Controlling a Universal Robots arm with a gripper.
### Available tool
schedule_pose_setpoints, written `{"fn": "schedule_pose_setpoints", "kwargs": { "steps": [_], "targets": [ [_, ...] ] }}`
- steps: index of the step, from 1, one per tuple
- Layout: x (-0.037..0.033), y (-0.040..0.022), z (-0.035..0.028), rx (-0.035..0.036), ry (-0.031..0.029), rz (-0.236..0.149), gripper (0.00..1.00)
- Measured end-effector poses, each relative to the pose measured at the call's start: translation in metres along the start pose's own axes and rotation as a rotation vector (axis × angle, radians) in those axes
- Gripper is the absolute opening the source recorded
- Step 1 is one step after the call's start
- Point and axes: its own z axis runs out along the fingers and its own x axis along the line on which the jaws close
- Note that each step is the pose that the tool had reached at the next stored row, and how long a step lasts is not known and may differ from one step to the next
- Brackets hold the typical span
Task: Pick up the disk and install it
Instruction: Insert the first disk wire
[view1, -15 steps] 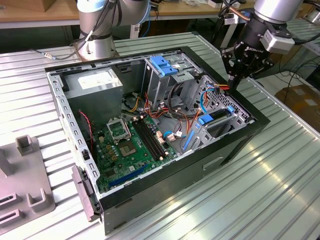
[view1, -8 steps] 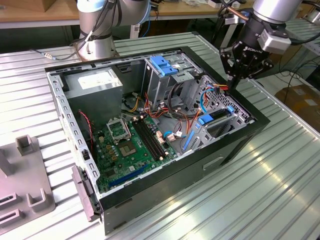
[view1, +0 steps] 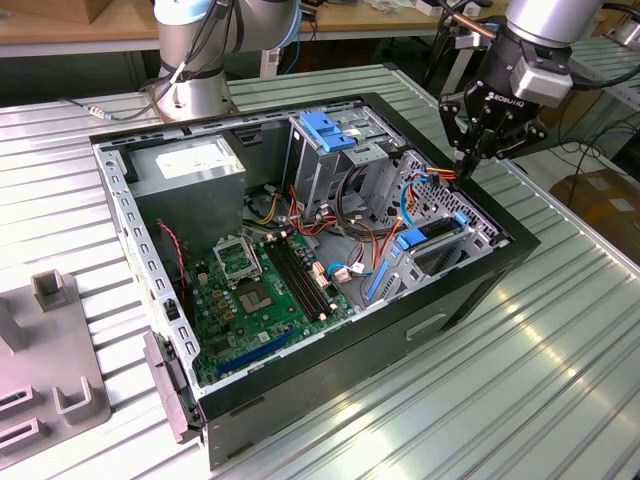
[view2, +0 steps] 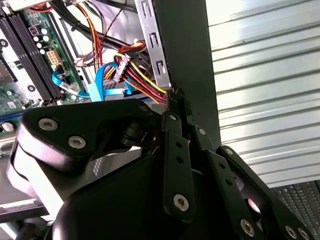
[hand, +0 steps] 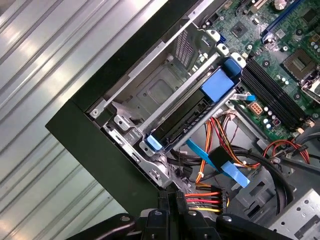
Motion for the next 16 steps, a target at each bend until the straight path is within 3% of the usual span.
{"fn": "schedule_pose_setpoints", "kwargs": {
  "steps": [16],
  "targets": [
    [-0.0004,0.0005,0.0000,-0.0081,-0.0006,0.187,0.16]
  ]
}}
